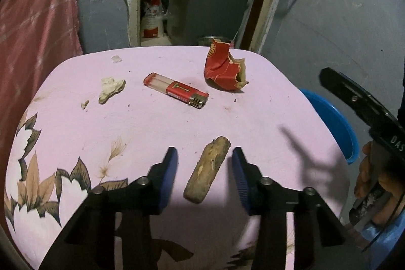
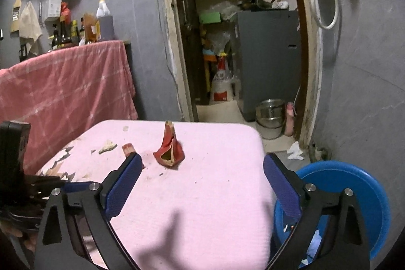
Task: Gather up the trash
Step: 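Grasp the brown wooden stick with the left gripper, then grasp the red crumpled paper with the right gripper while the left holds the stick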
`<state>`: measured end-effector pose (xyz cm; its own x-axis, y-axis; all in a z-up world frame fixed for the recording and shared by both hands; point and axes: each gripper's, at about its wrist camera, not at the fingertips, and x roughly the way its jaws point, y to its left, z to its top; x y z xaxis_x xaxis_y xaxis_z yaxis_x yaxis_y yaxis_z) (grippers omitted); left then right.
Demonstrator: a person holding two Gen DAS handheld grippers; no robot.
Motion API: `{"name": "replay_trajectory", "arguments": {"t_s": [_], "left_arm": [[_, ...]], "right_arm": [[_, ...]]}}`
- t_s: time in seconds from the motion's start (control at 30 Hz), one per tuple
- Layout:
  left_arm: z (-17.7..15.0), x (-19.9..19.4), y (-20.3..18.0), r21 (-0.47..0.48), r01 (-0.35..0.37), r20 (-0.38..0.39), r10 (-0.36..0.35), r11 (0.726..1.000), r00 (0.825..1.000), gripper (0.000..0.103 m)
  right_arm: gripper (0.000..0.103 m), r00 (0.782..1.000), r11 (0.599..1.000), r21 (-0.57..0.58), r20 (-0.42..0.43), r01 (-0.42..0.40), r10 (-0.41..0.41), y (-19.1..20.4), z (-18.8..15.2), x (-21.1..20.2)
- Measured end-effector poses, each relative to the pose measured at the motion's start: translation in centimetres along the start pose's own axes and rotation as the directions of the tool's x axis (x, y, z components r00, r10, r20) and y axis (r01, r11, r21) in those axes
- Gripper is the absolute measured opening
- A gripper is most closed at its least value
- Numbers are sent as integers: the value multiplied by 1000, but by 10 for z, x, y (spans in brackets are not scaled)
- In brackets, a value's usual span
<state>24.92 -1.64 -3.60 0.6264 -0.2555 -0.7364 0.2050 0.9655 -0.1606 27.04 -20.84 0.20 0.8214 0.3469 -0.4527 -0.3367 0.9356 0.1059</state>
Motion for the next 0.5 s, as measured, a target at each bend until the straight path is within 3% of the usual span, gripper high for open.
{"name": "replay_trajectory", "arguments": {"t_s": [0.23,0.5], "left_arm": [[2,7,-7,61,10,-16,-9,998,1000,16],[12,13,13,-27,-15,16,15,1000,1000,15]], "right_arm": [[86,997,999,17,-70,-28,29,1,1,21],[76,990,999,12,-133,-46,47,6,3,43]]}}
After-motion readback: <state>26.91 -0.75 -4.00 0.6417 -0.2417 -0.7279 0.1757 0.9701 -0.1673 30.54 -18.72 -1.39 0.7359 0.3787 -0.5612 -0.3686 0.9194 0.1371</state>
